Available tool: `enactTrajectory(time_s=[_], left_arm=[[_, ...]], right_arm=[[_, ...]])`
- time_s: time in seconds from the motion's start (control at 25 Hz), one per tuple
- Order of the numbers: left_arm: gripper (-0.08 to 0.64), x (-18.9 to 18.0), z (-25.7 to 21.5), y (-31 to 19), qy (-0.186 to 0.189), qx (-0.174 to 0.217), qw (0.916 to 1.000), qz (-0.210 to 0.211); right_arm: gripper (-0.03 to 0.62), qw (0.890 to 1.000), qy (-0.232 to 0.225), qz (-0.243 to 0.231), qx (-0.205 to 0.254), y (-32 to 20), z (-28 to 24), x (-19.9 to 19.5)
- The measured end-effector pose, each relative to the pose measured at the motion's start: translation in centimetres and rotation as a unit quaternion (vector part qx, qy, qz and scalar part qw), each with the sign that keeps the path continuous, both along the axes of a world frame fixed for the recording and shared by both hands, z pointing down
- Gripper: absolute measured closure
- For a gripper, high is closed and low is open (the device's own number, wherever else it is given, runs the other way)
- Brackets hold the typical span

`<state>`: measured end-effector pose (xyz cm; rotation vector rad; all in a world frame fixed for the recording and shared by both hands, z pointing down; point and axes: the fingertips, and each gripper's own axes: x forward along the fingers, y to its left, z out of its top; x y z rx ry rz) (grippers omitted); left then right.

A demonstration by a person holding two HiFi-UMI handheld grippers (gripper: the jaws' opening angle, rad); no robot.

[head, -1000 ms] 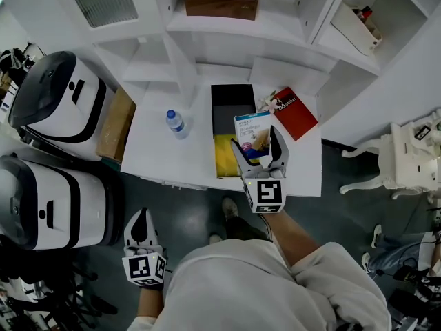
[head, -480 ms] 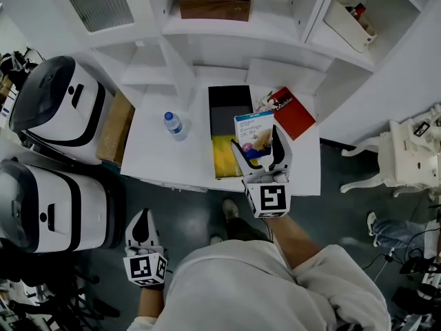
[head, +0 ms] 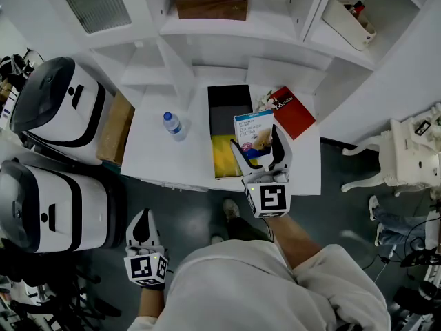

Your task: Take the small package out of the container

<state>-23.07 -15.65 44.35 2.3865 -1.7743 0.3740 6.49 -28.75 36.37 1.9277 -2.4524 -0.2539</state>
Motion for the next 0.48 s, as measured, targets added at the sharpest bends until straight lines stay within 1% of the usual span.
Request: enactTrajectory(time_s=[0.48], left_arm=[[0.552, 0.2, 0.18, -0.14, -0.004, -0.002, 1.0, -0.002]], right_arm=[[0.158, 1.0, -0.002, -0.004, -0.004, -0.5, 0.62, 0.19]])
